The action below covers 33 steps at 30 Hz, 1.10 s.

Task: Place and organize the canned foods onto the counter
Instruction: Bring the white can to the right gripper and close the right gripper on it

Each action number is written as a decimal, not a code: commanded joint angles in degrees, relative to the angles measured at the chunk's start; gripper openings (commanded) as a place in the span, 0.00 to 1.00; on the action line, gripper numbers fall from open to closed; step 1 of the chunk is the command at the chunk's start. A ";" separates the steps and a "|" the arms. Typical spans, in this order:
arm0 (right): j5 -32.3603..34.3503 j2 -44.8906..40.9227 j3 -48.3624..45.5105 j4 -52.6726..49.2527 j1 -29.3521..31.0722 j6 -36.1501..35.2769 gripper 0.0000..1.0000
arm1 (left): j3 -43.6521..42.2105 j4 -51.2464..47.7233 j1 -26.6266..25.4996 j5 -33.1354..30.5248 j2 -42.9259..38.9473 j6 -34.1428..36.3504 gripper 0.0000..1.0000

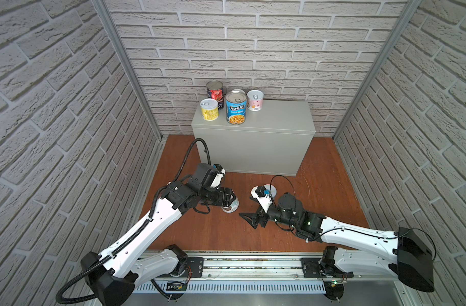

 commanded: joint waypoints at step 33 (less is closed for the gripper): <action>4.74 4.71 3.49 9.50 4.22 -0.29 0.90 | 1.81 9.29 -7.83 4.17 -0.41 -4.44 0.44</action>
